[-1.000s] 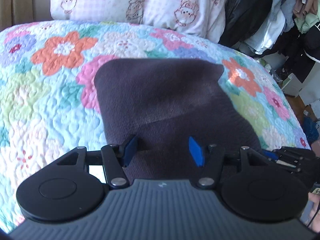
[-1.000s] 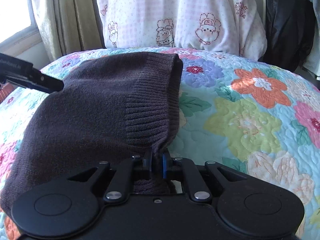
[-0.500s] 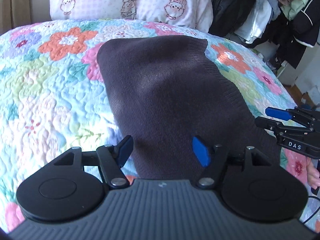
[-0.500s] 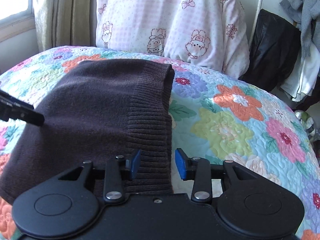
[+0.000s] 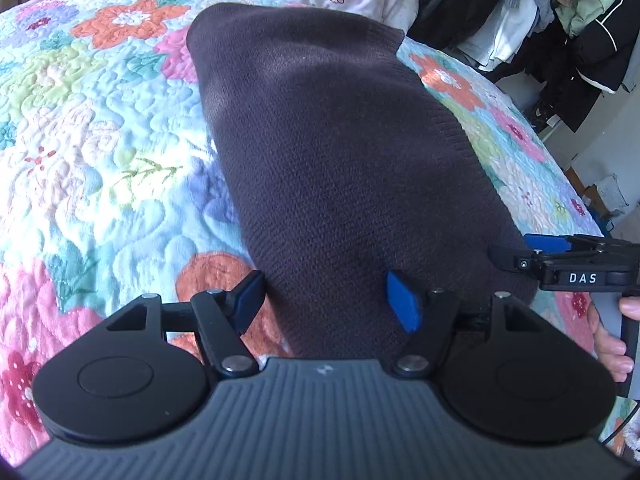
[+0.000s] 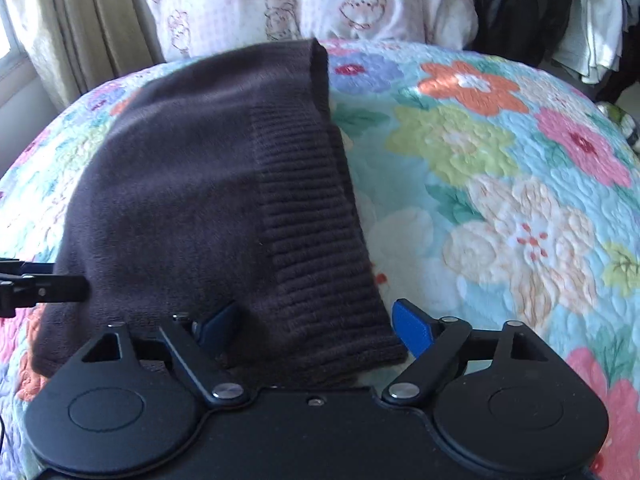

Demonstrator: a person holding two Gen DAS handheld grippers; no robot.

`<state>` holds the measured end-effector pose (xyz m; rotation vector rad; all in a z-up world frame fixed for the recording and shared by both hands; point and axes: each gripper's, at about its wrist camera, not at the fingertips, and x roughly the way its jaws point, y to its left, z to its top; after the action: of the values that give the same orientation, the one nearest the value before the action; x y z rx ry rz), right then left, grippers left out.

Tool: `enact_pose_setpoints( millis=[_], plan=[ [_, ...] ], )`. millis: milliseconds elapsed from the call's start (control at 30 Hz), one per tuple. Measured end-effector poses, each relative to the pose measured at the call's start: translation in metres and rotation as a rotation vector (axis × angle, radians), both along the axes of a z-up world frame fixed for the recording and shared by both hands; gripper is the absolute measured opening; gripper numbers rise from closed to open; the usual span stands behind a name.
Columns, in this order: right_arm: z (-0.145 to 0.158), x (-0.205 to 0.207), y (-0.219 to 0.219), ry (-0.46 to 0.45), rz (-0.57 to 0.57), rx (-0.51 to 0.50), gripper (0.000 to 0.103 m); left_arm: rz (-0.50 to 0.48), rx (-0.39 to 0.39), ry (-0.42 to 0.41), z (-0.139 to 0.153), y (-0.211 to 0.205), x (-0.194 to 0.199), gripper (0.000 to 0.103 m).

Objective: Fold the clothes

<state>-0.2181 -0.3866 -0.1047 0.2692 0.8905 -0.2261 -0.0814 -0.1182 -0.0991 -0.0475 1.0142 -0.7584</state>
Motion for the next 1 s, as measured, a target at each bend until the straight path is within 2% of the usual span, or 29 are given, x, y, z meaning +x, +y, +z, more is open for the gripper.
enact_pose_setpoints(
  millis=[167, 333, 500, 567, 800, 900, 1000],
  plan=[
    [0.009, -0.010, -0.017, -0.011, -0.080, 0.104, 0.092, 0.005, -0.111, 0.022, 0.002, 0.025, 0.008, 0.066],
    [0.003, -0.037, -0.052, -0.074, -0.195, 0.445, 0.092, 0.037, -0.194, 0.040, 0.000, 0.045, 0.020, 0.066],
    [-0.016, -0.060, -0.059, -0.124, -0.213, 0.600, 0.092, 0.057, -0.261, 0.033, 0.002, 0.054, 0.028, 0.066],
    [-0.025, -0.067, -0.059, -0.135, -0.224, 0.640, 0.092, 0.063, -0.256, 0.026, 0.001, 0.054, 0.030, 0.067],
    [-0.044, -0.067, -0.053, -0.174, -0.213, 0.719, 0.092, 0.064, -0.162, 0.018, -0.003, 0.045, 0.027, 0.067],
    [-0.050, -0.060, -0.051, -0.206, -0.198, 0.732, 0.092, 0.052, -0.159, 0.011, -0.002, 0.042, 0.027, 0.067],
    [-0.065, -0.049, -0.046, -0.192, -0.243, 0.777, 0.093, 0.046, -0.160, -0.011, 0.000, 0.039, 0.033, 0.067]
  ],
)
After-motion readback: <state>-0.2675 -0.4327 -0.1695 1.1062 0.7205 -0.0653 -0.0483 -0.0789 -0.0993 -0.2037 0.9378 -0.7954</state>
